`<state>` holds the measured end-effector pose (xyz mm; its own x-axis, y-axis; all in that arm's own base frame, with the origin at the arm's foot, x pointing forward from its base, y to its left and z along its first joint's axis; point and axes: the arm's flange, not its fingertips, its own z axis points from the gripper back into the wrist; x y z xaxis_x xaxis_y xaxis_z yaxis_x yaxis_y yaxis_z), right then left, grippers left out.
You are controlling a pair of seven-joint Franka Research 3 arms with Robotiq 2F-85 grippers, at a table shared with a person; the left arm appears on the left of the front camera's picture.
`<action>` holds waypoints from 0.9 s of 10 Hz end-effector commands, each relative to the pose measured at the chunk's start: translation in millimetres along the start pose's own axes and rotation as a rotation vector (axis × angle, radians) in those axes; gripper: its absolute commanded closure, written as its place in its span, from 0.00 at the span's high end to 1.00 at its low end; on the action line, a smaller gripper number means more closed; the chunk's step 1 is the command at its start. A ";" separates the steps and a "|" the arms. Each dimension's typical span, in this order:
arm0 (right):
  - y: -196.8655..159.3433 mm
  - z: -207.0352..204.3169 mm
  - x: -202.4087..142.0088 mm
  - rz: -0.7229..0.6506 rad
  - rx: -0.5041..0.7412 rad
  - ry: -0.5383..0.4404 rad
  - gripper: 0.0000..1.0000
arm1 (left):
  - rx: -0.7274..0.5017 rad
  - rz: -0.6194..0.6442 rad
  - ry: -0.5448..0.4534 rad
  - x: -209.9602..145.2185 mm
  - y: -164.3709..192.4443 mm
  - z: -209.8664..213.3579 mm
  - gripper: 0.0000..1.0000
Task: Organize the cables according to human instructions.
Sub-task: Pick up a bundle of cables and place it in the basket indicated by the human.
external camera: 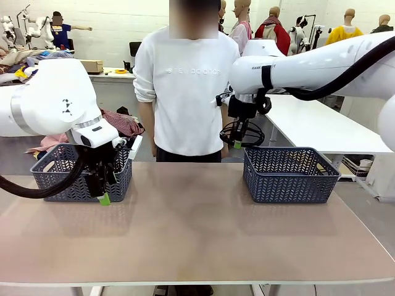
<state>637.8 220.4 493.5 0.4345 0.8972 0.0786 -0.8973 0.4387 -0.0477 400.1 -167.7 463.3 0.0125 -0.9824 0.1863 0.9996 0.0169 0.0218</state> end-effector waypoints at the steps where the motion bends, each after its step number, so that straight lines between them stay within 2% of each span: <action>1: -0.2 1.8 7.3 -0.011 -0.012 -0.001 0.00 | 0.004 0.002 0.001 -1.4 0.1 1.3 1.00; 3: -0.2 1.8 7.3 -0.011 -0.012 -0.001 0.00 | 0.004 0.002 0.001 -1.4 0.1 1.3 1.00; 4: 3.0 -4.1 4.0 0.008 0.007 0.001 0.13 | 0.004 0.002 0.001 -1.4 0.1 1.3 1.00; 6: -4.5 -7.7 -22.1 0.077 0.018 0.007 0.13 | 0.004 0.002 0.001 -1.4 0.1 1.3 1.00; 9: -19.9 -1.5 -74.0 0.063 0.011 0.006 0.13 | 0.004 0.002 0.001 -1.4 0.1 1.3 1.00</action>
<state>641.0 162.7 486.0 0.4002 0.9152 0.0470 -0.9148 0.4020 -0.0388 400.1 -167.7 463.3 0.0125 -0.9824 0.1864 0.9996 0.0168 0.0217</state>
